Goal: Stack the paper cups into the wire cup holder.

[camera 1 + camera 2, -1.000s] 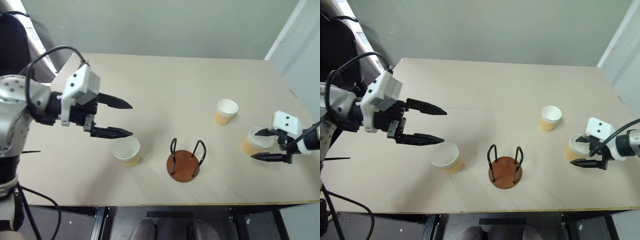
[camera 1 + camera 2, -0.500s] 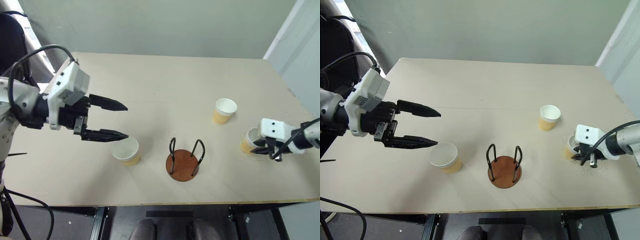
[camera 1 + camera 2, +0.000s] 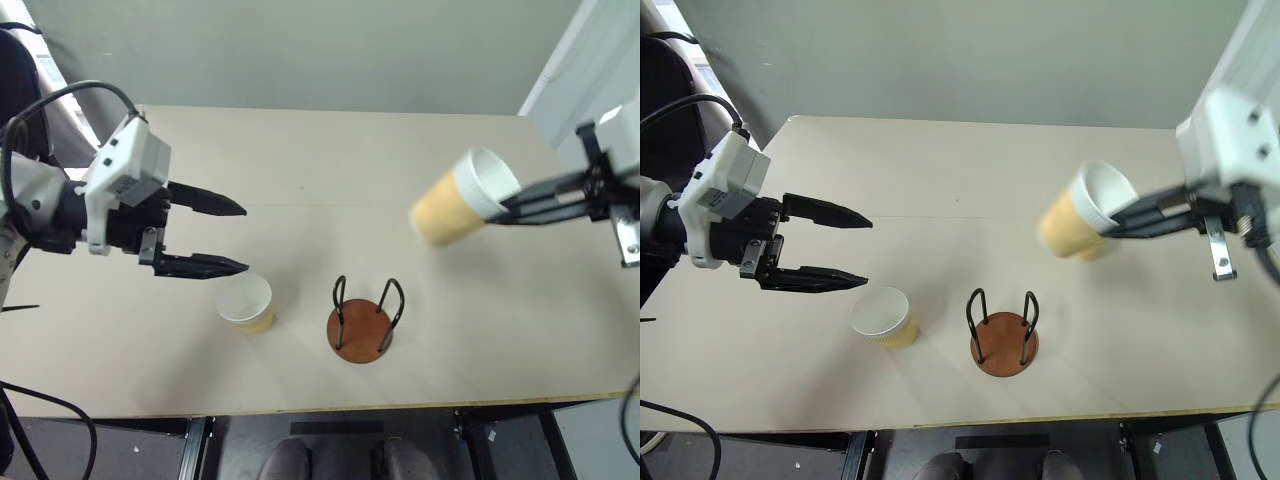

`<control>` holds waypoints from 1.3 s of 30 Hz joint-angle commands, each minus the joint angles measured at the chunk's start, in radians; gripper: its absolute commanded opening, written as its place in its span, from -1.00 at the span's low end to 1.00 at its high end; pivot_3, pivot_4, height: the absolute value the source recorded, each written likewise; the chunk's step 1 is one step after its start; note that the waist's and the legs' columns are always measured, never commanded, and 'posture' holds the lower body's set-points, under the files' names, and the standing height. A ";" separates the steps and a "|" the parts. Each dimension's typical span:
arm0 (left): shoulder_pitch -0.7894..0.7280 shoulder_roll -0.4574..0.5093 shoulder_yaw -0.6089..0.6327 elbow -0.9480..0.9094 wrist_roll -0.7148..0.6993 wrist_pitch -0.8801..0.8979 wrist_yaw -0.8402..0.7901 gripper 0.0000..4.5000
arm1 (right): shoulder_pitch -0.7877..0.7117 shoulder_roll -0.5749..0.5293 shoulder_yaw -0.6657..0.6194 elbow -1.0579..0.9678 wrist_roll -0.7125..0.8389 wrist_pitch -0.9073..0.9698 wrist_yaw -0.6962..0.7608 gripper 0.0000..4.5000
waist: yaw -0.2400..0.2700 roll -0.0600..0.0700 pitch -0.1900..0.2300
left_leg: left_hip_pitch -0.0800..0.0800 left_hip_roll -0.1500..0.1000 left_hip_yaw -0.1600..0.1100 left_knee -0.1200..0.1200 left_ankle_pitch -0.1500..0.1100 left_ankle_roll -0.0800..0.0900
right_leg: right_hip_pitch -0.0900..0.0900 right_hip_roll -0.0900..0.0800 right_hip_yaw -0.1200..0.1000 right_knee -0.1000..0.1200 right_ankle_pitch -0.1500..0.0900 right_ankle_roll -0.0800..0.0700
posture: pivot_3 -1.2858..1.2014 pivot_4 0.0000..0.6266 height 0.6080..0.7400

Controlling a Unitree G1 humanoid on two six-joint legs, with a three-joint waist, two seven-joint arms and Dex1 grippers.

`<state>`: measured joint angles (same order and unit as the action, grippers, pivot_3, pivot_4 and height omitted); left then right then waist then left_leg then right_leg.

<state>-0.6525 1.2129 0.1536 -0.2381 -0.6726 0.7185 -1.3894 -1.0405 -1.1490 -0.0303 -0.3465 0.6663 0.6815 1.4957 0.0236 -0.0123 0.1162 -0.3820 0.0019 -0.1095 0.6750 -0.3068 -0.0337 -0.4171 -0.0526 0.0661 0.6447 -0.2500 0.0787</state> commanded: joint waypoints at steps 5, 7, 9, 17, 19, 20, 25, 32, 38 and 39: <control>-0.004 -0.002 0.004 -0.020 -0.011 -0.007 0.000 0.87 | 0.002 0.088 0.113 -0.095 0.030 0.061 -0.027 -0.98 | 0.001 0.000 0.000 | -0.001 0.000 -0.002 0.000 0.000 0.000 | 0.000 -0.001 -0.002 0.000 -0.001 -0.001 | 0.03 -0.52 1.00; 0.007 -0.005 0.011 -0.038 -0.032 0.010 0.002 0.87 | 0.027 0.091 0.141 -0.097 -0.012 0.038 -0.035 -0.98 | 0.001 0.000 0.000 | -0.001 0.000 -0.003 0.000 0.000 0.000 | 0.000 -0.001 -0.003 0.000 -0.001 -0.001 | 0.03 -0.52 1.00; 0.023 0.003 0.020 -0.051 -0.040 0.022 0.006 0.87 | 0.047 0.095 0.166 -0.102 -0.042 0.024 -0.040 -0.98 | 0.000 0.000 0.000 | -0.001 0.000 -0.003 0.000 0.000 0.000 | 0.000 -0.001 -0.003 0.000 -0.001 -0.001 | 0.03 -0.52 1.00; 0.050 0.025 0.035 -0.062 -0.045 0.026 0.016 0.87 | 0.071 0.135 0.239 -0.125 -0.106 0.007 -0.044 -0.98 | -0.001 0.000 0.000 | -0.001 0.000 -0.003 0.000 0.001 -0.001 | 0.000 -0.001 -0.004 0.001 0.000 -0.002 | 0.03 -0.52 1.00; 0.055 0.029 0.040 -0.066 -0.050 0.027 0.018 0.87 | 0.075 0.143 0.257 -0.131 -0.125 -0.002 -0.044 -0.98 | -0.001 0.000 0.000 | -0.001 0.000 -0.003 0.000 0.001 -0.001 | 0.000 -0.001 -0.004 0.001 0.000 -0.002 | 0.03 -0.52 1.00; 0.058 0.031 0.040 -0.068 -0.051 0.027 0.019 0.87 | 0.077 0.146 0.272 -0.135 -0.147 -0.010 -0.046 -0.98 | -0.001 0.000 0.000 | -0.001 0.000 -0.004 0.000 0.001 -0.001 | 0.000 -0.001 -0.004 0.001 0.000 -0.002 | 0.03 -0.52 1.00; 0.071 0.036 0.047 -0.082 -0.062 0.033 0.029 0.87 | 0.095 0.145 0.339 -0.135 -0.249 -0.065 -0.037 -0.98 | -0.001 0.000 0.000 | -0.001 0.000 -0.005 -0.001 0.001 -0.001 | 0.000 -0.001 -0.005 0.001 0.000 -0.003 | 0.03 -0.52 1.00; 0.077 0.044 0.054 -0.084 -0.066 0.037 0.033 0.87 | 0.073 0.180 0.365 -0.114 -0.286 -0.067 -0.030 -0.82 | -0.001 0.000 0.000 | -0.001 0.000 -0.005 -0.001 0.001 -0.001 | 0.000 -0.001 -0.005 0.001 0.000 -0.003 | 0.03 -0.52 1.00; 0.074 0.048 0.051 -0.083 -0.065 0.039 0.035 0.87 | 0.051 0.178 0.331 -0.069 -0.304 -0.070 -0.027 0.00 | -0.001 0.000 0.000 | -0.001 0.000 -0.005 -0.001 0.001 -0.001 | 0.000 -0.001 -0.006 0.001 0.000 -0.003 | 0.03 -0.52 1.00; 0.075 0.048 0.052 -0.084 -0.065 0.040 0.036 0.87 | 0.043 0.168 0.305 -0.046 -0.302 -0.065 -0.033 0.14 | -0.001 0.000 0.000 | -0.001 0.000 -0.005 -0.001 0.001 -0.001 | 0.000 -0.002 -0.006 0.001 0.000 -0.003 | 0.03 -0.52 1.00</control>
<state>-0.5693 1.2416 0.1614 -0.3053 -0.7293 0.7598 -1.3548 -0.9649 -0.9574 0.3394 -0.4094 0.3670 0.6179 1.4660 0.0230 -0.0120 0.1164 -0.3832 0.0020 -0.1147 0.6743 -0.3059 -0.0352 -0.4166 -0.0541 0.0605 0.6456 -0.2497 0.0756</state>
